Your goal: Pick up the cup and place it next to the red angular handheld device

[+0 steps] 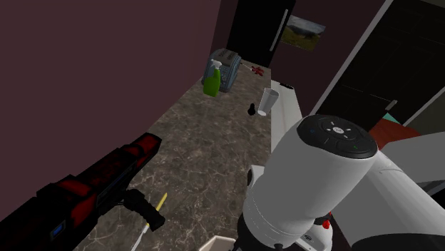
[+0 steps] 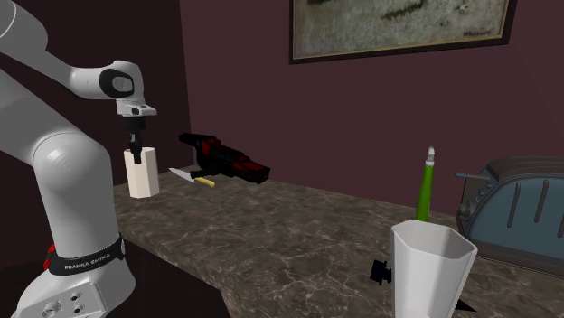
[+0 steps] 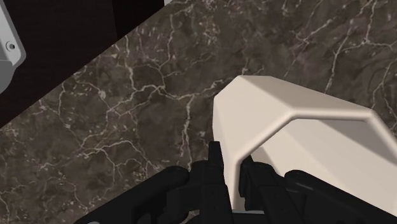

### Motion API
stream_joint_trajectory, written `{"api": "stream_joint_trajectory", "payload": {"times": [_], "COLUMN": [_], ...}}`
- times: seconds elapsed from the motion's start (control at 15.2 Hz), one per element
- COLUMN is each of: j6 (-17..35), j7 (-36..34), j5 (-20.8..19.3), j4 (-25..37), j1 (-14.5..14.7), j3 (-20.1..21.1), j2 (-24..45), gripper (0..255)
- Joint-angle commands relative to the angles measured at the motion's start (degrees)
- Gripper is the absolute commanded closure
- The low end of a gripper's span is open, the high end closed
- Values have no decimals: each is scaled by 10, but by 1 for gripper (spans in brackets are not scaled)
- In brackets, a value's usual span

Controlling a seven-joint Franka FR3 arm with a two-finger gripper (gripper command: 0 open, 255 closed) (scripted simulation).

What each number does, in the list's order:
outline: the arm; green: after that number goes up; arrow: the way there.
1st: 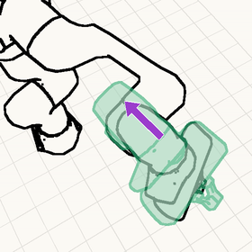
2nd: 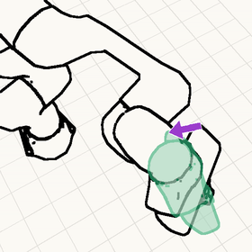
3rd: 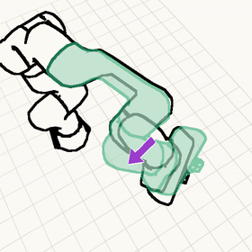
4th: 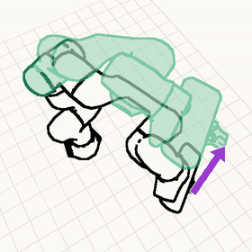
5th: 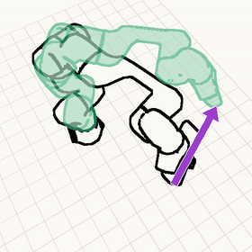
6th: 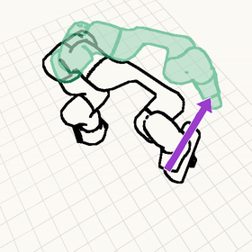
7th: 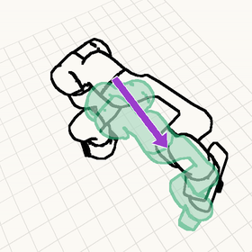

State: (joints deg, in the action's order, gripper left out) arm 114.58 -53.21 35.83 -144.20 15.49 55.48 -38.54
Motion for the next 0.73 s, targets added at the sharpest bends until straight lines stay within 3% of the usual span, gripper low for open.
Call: {"api": "stream_joint_trajectory", "payload": {"times": [0.0,0.13,0.2,0.53,0.66], "j6": [1,1,1,1,-41], "j7": [0,0,0,0,-2], "j5": [0,0,0,0,-13], "j4": [0,0,0,0,24], "j1": [0,0,0,0,5], "j3": [0,0,0,0,-27], "j2": [0,0,0,0,-15], "gripper": [255,255,0,0,0]}}
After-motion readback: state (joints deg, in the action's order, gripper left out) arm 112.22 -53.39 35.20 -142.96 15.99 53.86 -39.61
